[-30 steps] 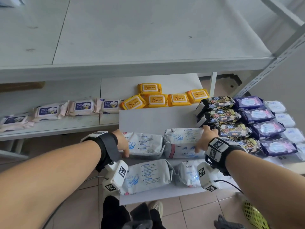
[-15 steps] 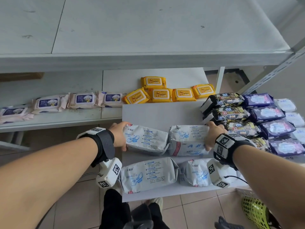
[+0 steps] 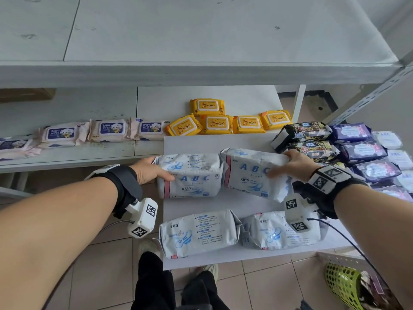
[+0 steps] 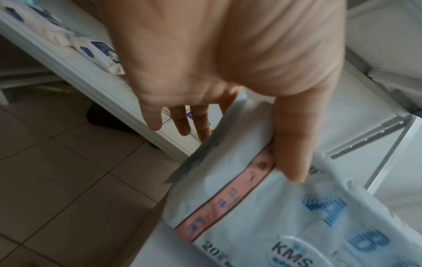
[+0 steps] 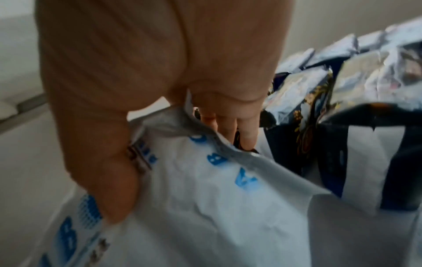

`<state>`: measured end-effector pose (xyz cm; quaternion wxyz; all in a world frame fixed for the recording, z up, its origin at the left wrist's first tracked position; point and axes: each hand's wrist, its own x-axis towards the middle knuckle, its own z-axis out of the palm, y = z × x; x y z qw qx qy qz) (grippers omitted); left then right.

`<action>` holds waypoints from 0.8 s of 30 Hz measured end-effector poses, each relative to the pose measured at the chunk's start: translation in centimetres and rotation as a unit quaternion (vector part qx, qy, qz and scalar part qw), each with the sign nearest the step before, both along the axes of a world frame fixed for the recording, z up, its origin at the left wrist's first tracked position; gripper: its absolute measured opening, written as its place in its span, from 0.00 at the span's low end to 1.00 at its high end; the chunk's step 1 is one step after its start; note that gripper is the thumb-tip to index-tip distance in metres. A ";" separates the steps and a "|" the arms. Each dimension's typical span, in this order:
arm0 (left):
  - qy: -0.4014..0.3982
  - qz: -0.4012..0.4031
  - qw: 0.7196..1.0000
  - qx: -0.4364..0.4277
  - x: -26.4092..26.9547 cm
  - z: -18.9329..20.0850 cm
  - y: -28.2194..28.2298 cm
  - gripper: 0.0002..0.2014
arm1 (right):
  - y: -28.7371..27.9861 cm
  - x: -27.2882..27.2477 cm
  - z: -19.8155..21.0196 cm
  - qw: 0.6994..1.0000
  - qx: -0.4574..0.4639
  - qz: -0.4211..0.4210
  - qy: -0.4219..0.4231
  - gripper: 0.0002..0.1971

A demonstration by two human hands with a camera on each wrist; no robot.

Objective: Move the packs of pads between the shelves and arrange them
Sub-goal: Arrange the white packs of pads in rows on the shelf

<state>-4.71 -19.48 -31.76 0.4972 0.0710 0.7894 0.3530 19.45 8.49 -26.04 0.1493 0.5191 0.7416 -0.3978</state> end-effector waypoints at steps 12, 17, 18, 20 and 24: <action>-0.065 0.077 0.992 0.075 1.0 -1.3 1.1 0.14 | -0.4 -0.5 -0.7 0.960 -0.130 -0.180 0.172 0.38; -0.079 0.083 0.992 0.056 0.8 -1.7 1.2 0.11 | -1.3 -1.7 -0.8 0.946 -0.176 -0.168 0.213 0.36; -0.087 0.089 0.991 0.049 0.8 -1.7 1.2 0.11 | -1.3 -1.7 -0.8 0.954 -0.172 -0.146 0.198 0.38; -0.103 0.093 0.990 0.037 0.7 -1.5 1.2 0.14 | -1.4 -1.4 -0.8 0.967 -0.161 -0.123 0.157 0.40; -0.096 0.127 0.987 0.030 0.4 -0.8 1.5 0.21 | -1.5 -1.9 -0.3 0.973 -0.118 -0.150 0.131 0.26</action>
